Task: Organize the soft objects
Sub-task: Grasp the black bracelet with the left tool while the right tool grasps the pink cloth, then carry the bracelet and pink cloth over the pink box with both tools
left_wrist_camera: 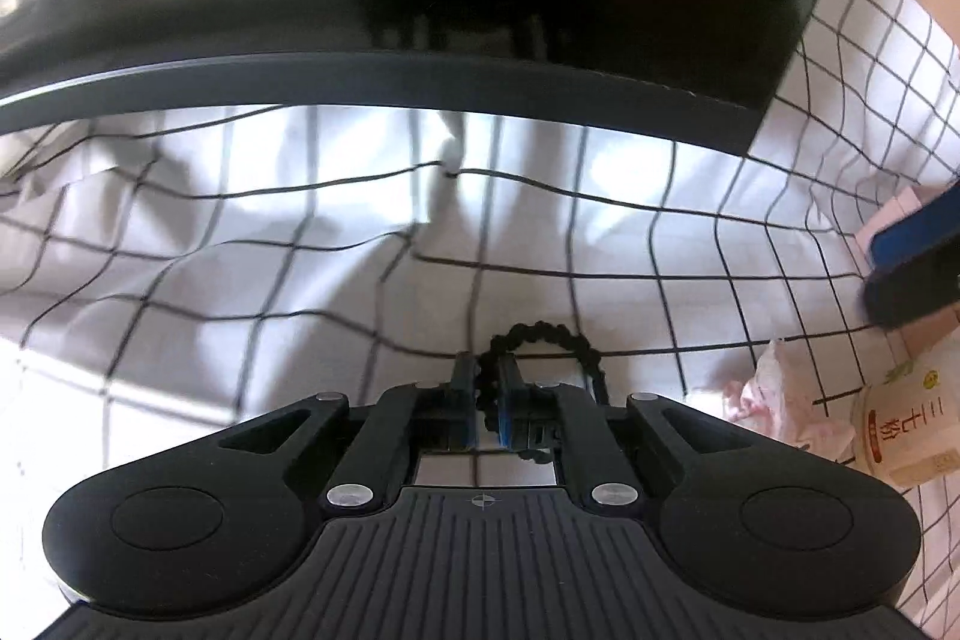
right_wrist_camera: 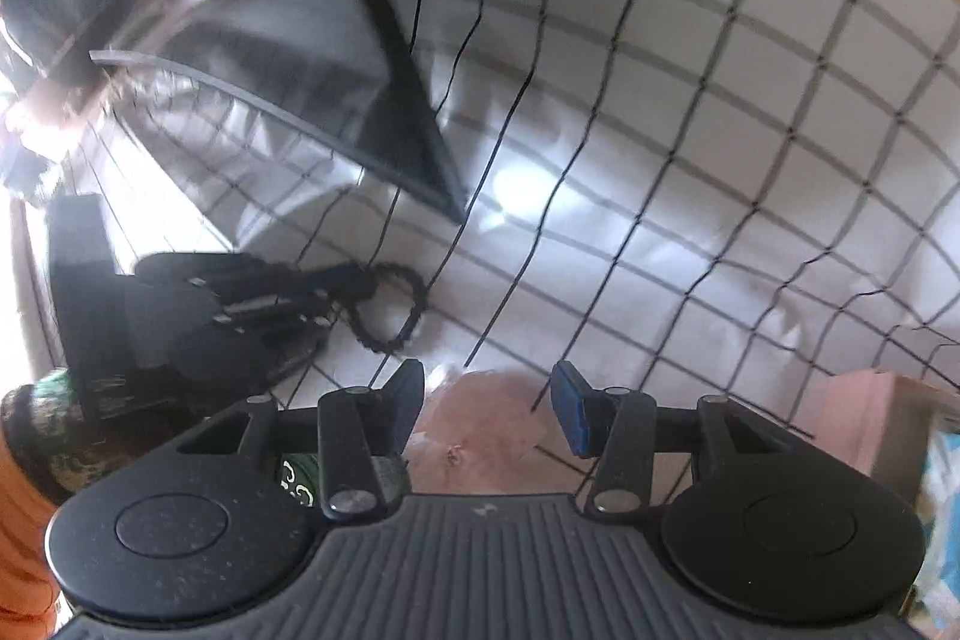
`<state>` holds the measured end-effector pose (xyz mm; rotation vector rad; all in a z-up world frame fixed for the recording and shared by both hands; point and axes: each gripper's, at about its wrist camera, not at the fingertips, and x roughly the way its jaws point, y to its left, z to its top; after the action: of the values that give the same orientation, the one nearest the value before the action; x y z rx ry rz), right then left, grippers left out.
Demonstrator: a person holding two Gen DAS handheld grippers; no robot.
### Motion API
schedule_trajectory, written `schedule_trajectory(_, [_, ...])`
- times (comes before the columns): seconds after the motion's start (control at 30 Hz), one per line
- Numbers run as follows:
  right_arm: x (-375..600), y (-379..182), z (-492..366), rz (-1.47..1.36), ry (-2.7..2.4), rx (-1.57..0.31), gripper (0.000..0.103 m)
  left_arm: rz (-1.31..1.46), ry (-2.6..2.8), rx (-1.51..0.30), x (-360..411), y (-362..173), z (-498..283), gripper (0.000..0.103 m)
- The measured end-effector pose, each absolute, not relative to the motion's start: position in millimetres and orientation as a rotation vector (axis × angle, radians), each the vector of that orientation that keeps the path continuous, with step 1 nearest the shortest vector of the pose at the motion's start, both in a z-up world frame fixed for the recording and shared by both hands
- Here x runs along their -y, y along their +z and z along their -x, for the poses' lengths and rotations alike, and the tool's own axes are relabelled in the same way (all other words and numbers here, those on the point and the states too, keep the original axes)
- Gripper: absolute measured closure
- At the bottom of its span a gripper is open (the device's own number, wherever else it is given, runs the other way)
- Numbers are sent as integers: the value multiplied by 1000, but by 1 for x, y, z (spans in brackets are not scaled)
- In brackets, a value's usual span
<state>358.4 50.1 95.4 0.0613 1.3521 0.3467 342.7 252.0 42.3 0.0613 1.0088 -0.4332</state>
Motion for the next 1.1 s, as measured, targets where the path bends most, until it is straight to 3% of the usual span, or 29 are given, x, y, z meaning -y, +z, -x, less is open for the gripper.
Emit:
schedule_trajectory(0.33, [-94,34,-365,61,307,-1518,54,-16,-415,-924,-288,74,-302,94])
schedule_trajectory(0.37, [-96,32,-363,79,303,-1517,60,-9,-410,-918,-292,76,-297,94])
schedule_trajectory(0.4, [-97,32,-360,91,307,-1514,75,-1,-405,-913,-297,79,-289,94])
schedule_trajectory(0.43, [-98,34,-355,102,308,-1512,79,4,-400,-907,-302,83,-282,94])
schedule_trajectory(0.53, [-99,56,-342,103,308,-1456,84,19,-380,-881,-320,96,-260,94])
schedule_trajectory(0.83, [-102,175,-292,100,295,-1189,84,35,-355,-785,-360,140,-204,94])
schedule_trajectory(1.1, [-86,219,-238,105,255,-1104,84,41,-364,-734,-368,155,-180,94])
